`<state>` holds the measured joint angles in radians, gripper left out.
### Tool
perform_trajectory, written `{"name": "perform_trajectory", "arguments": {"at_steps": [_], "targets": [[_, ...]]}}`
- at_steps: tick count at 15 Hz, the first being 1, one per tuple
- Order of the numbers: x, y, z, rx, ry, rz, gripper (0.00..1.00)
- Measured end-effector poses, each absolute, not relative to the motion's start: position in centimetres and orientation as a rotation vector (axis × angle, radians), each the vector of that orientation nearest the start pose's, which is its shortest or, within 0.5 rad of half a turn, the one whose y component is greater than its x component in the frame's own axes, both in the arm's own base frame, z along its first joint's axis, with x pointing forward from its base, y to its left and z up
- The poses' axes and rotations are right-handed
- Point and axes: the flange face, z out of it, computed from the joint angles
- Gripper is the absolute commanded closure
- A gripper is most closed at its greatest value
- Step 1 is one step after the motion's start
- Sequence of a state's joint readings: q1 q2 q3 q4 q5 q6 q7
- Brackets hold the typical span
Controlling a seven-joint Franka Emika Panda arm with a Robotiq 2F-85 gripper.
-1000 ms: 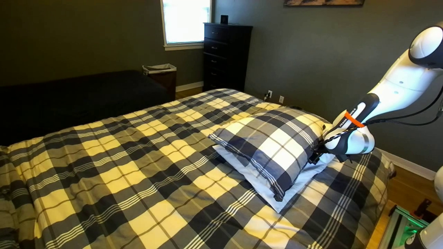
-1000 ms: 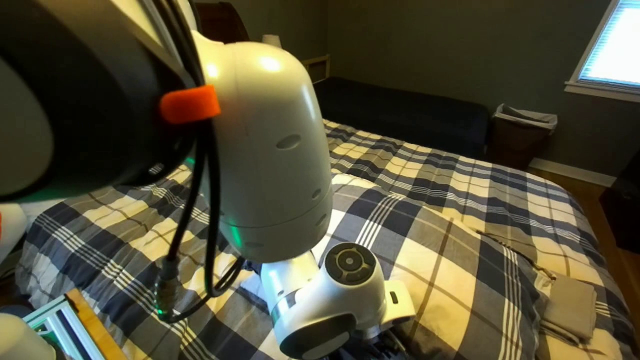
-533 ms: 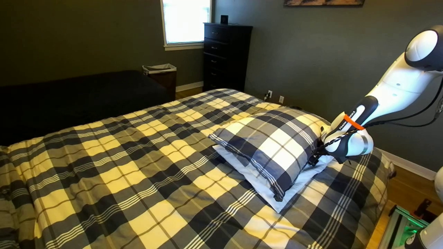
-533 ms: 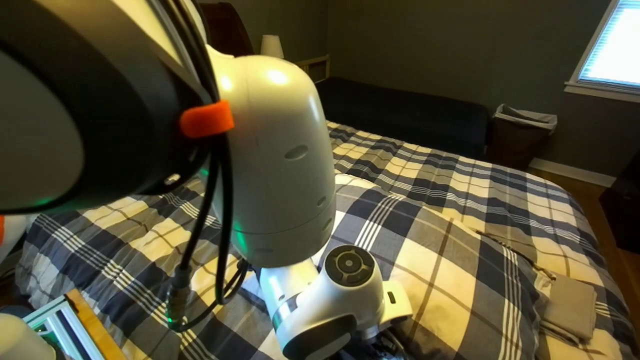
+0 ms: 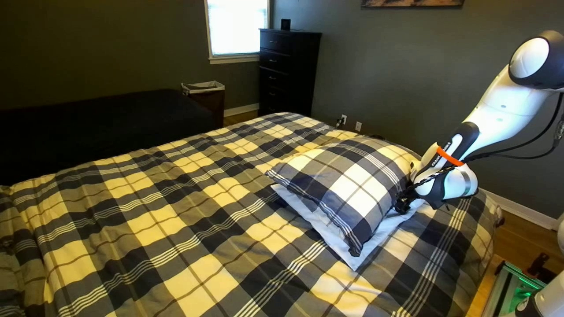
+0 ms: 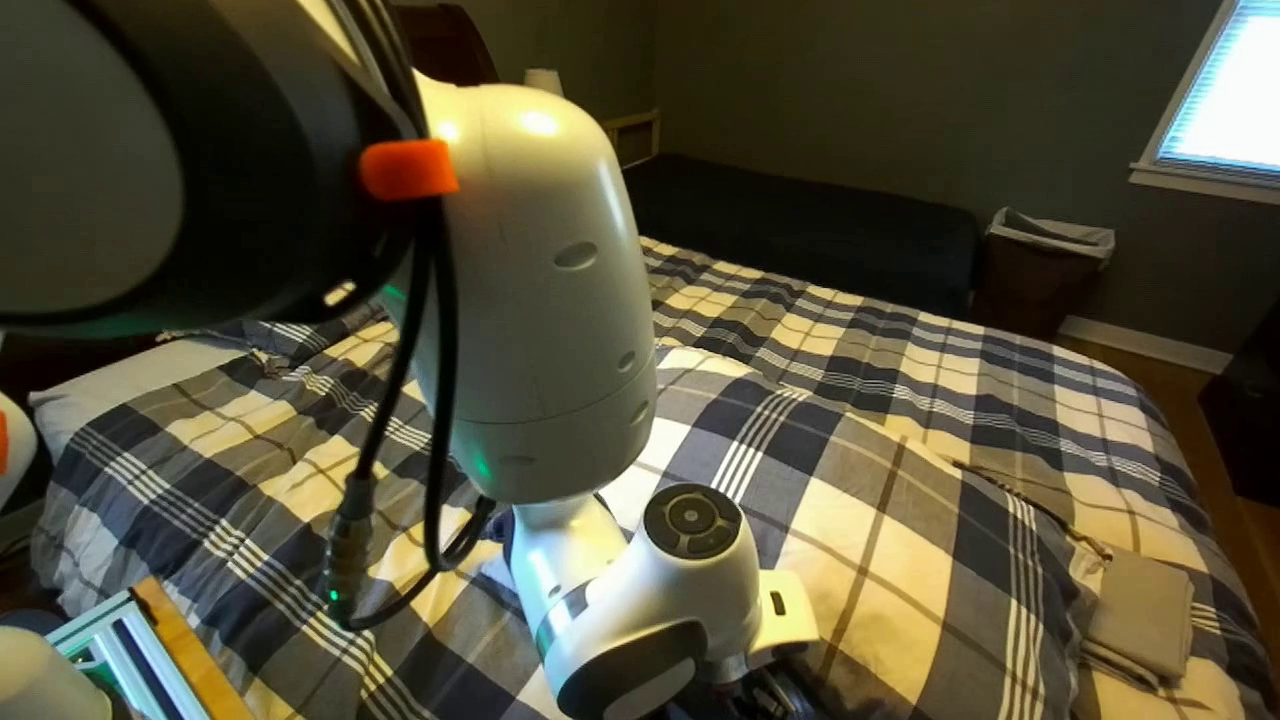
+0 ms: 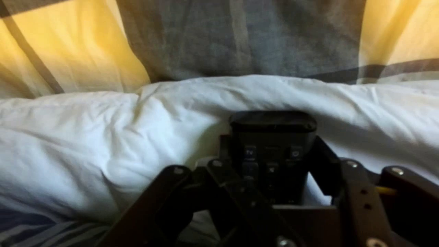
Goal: Remove the black remote from between the two pillows and then put it on the bed
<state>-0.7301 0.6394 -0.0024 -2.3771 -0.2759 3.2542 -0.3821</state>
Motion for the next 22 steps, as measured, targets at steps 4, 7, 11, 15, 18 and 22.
{"name": "perform_trajectory", "arguments": {"at_steps": [4, 7, 11, 15, 18, 22], "targets": [[36.6, -30.6, 9.2, -3.245, 0.25, -0.233, 0.69], [34.8, -30.9, 10.3, -3.24, 0.38, -0.156, 0.69], [32.7, -31.8, 11.5, -3.235, 0.556, -0.035, 0.69], [31.3, -32.8, 12.2, -3.182, 0.825, 0.104, 0.69], [31.1, -32.6, 12.2, -3.118, 0.998, 0.183, 0.69], [31.3, -31.9, 12.0, -3.048, 1.181, 0.234, 0.69]]}}
